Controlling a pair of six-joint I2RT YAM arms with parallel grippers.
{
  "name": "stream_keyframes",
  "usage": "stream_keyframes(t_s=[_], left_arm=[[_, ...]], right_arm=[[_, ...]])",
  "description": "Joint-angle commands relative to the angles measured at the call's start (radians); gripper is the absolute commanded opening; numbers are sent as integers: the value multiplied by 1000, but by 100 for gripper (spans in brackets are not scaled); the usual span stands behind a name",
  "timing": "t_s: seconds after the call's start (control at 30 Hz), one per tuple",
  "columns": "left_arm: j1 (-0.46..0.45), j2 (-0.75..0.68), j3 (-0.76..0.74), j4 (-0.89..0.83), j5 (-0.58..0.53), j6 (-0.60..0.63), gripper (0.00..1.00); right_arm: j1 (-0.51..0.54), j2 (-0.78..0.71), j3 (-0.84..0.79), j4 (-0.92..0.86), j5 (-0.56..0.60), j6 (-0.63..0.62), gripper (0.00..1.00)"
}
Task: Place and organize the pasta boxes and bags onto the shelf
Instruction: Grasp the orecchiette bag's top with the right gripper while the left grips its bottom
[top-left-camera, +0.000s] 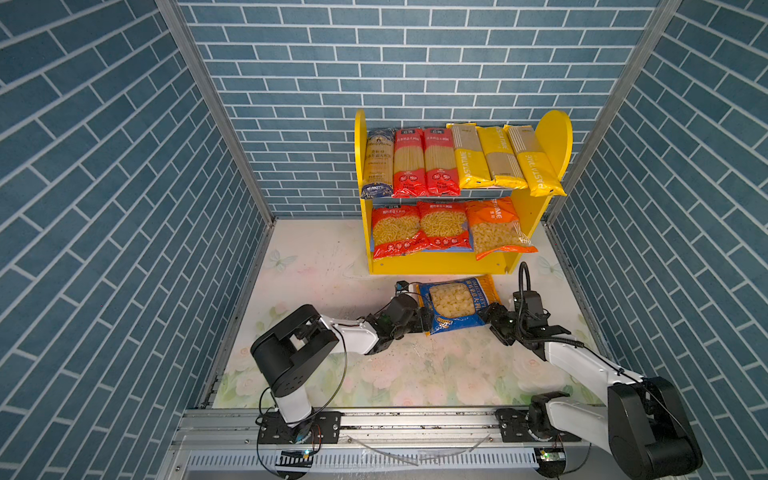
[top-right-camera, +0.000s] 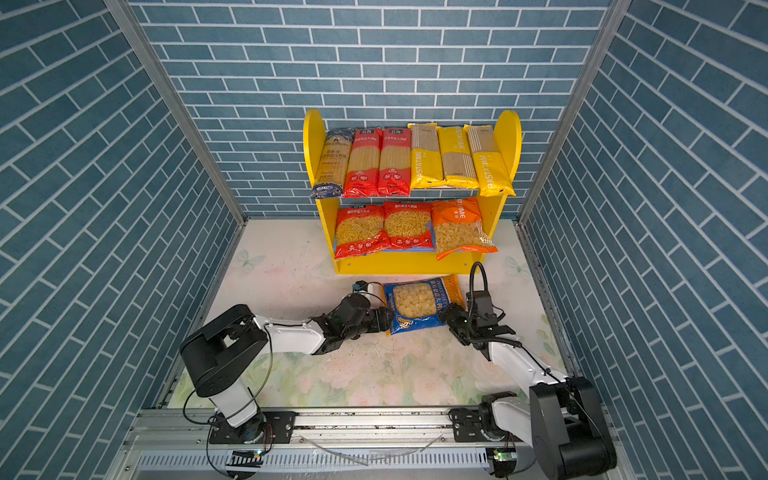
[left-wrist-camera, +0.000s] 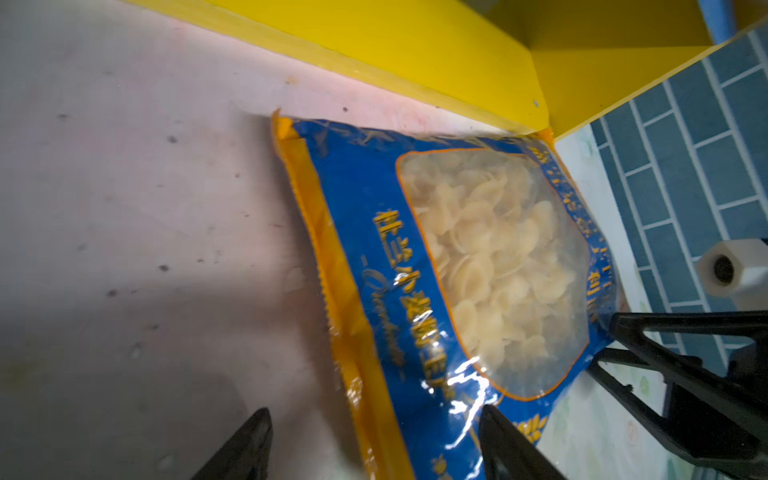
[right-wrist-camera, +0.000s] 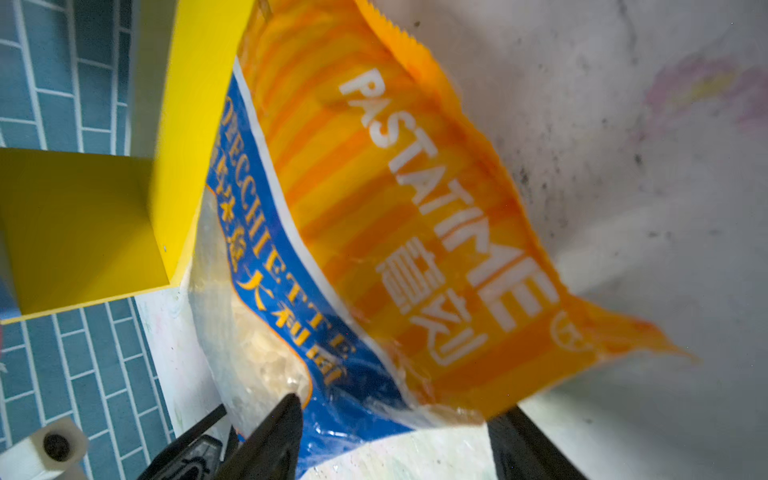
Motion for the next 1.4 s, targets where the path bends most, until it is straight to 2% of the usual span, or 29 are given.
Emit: stream_keyframes(t_s=[0.0,0.27,0.4,0.47,0.6,0.83,0.97,1.07,1.13,1.3,1.37], left_arm=[[-17,47,40,62,48,-27,76],[-25,99,63,138,63,-51,66],[-25,116,84,182,91,-43,47],[-25,118,98,179,108,-35,41],[-26,89,70,196,100,-36,31],[-30,39,43,219,135,-31,12],[-53,-15,18,191,143,-11,9],[-96,-60,2,138,130,21,9],[-132,-70,15,69,128,48,9],[-213,-89,120,-191,153,169,13],[-224,-111,133,-233,179,191,22]], right_arm=[[-14,32,-9,80,11,38,69],[-17,90,12,130,10,-4,56],[-12,99,18,126,8,-32,37],[-9,84,15,114,20,-45,31],[-6,45,26,68,39,-82,25],[36,-11,37,120,45,-136,14],[44,-38,46,138,29,-148,9],[44,-32,80,61,28,-175,10],[40,-27,107,-30,66,-186,16],[-22,-11,127,-167,101,-193,50],[-77,-16,121,-193,59,-199,56]])
